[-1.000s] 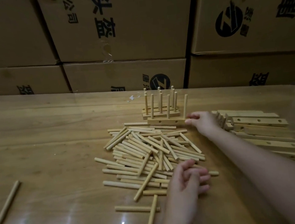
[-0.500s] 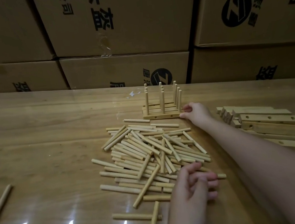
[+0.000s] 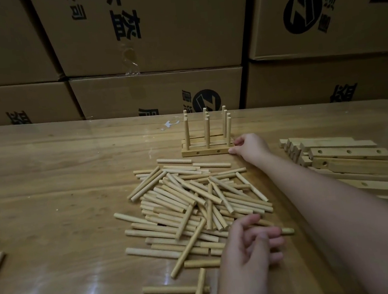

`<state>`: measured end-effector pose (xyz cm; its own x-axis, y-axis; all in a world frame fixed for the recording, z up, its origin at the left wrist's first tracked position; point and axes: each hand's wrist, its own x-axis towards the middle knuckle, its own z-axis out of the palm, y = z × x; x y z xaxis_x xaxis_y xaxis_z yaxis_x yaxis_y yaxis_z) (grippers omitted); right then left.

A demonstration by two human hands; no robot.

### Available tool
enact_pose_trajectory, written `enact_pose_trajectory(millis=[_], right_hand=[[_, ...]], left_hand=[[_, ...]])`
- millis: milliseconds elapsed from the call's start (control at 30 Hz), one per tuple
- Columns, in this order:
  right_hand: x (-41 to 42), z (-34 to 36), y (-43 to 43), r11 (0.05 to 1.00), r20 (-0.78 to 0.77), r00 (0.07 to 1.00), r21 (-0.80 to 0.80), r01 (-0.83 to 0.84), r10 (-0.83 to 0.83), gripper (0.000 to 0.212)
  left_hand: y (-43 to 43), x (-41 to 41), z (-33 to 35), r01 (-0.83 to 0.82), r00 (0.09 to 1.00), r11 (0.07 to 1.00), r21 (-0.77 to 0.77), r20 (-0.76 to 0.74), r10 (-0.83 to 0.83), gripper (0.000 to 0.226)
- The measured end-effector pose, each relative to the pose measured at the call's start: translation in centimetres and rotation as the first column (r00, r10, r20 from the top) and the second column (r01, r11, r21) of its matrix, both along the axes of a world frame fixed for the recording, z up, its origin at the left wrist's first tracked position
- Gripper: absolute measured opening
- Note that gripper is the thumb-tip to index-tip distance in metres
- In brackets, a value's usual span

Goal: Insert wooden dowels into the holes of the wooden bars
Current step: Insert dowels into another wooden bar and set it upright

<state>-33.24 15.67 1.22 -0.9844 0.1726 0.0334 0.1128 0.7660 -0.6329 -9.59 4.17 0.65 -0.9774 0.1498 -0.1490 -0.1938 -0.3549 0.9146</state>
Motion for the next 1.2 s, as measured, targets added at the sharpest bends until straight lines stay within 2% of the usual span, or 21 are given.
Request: enact_pose_trajectory(millis=[800, 1200], right_hand=[[-2.3, 0.4, -1.0, 0.997, 0.003, 0.999, 0.052, 0.052, -0.052, 0.036], [-2.4, 0.2, -1.2, 0.992, 0.013, 0.997, 0.108, 0.072, -0.074, 0.035]], left_hand=[[-0.7, -0.5, 0.0, 0.066, 0.997, 0.996, -0.055, 0.038, -0.064, 0.023], [-0.3, -0.4, -0.1, 0.056, 0.998, 0.998, -0.005, 0.041, -0.055, 0.024]])
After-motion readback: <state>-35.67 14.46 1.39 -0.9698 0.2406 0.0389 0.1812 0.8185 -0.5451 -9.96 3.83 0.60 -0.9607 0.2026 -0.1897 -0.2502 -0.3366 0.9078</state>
